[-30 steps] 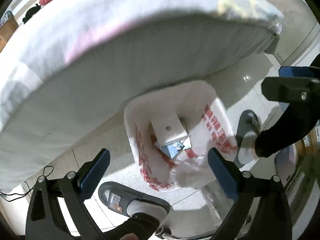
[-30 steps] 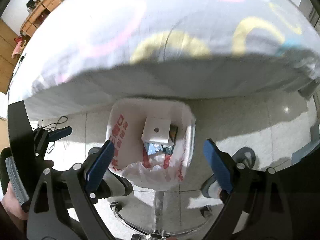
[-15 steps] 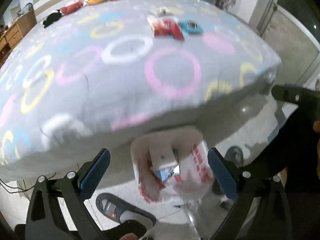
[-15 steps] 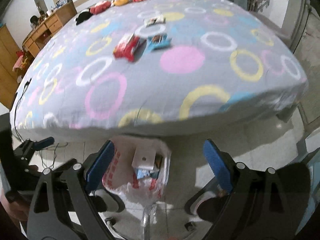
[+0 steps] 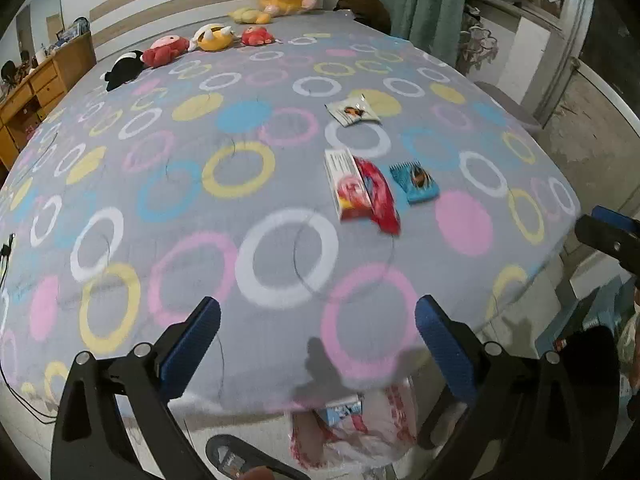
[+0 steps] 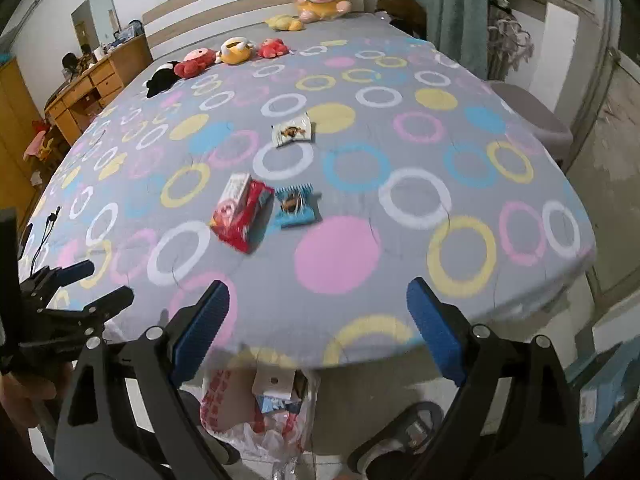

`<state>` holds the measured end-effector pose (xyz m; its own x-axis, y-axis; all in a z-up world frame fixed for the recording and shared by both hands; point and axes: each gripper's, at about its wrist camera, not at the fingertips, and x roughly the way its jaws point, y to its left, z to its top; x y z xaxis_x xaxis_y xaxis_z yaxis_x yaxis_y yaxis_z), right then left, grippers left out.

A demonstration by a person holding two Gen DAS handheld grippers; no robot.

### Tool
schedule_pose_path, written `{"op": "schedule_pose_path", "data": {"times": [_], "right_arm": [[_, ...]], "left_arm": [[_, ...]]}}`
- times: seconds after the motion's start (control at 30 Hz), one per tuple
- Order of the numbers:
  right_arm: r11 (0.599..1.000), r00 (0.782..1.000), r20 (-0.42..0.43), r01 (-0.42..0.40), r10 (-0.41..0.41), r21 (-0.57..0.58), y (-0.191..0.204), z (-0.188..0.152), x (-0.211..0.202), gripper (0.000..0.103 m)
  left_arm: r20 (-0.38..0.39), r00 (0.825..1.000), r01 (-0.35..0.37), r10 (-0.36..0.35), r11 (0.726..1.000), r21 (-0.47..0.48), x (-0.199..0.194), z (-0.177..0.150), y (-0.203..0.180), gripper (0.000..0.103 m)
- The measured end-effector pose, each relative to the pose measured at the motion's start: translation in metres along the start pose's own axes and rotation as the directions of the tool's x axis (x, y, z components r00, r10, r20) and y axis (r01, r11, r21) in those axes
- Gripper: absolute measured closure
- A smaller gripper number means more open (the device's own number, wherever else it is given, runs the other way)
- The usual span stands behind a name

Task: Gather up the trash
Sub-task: 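Raise both tools back over the bed toward the remaining items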

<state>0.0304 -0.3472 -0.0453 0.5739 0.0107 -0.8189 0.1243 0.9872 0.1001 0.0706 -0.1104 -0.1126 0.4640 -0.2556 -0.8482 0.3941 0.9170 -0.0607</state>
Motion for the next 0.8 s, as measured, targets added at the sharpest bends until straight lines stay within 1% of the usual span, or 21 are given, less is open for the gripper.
{"op": "schedule_pose_path", "data": {"times": [0.17, 0.33, 0.5, 0.63, 0.73, 0.8], "right_arm": [[1.000, 1.000, -0.025, -0.012, 0.012, -0.010, 0.000, 0.031, 0.016, 0.015], [1.000, 0.998, -0.067, 0.002, -0.004, -0.024, 0.002, 0.056, 0.040, 0.015], [0.999, 0.992, -0.125, 0.013, -0.019, -0.048, 0.010, 0.077, 0.074, 0.015], [1.000, 0.983, -0.182, 0.011, -0.012, -0.008, 0.004, 0.087, 0.102, 0.015], [1.000, 0.974, -0.227, -0.004, 0.009, 0.023, -0.001, 0.092, 0.123, 0.015], [0.999, 0.968, -0.250, 0.000, 0.008, 0.033, -0.004, 0.094, 0.136, 0.015]], "left_arm": [[-0.013, 1.000, 0.002, -0.002, 1.000, -0.029, 0.018, 0.031, 0.005, 0.008], [-0.048, 0.999, 0.015, -0.017, 0.998, -0.056, 0.043, 0.058, 0.006, 0.008], [-0.092, 0.995, 0.024, -0.032, 0.996, -0.087, 0.073, 0.073, 0.008, 0.008], [-0.129, 0.991, 0.014, -0.023, 0.997, -0.075, 0.098, 0.082, 0.006, 0.008], [-0.146, 0.989, 0.013, -0.021, 0.998, -0.058, 0.113, 0.087, 0.002, 0.008], [-0.150, 0.988, 0.011, -0.018, 0.999, -0.052, 0.120, 0.090, 0.000, 0.008]]}}
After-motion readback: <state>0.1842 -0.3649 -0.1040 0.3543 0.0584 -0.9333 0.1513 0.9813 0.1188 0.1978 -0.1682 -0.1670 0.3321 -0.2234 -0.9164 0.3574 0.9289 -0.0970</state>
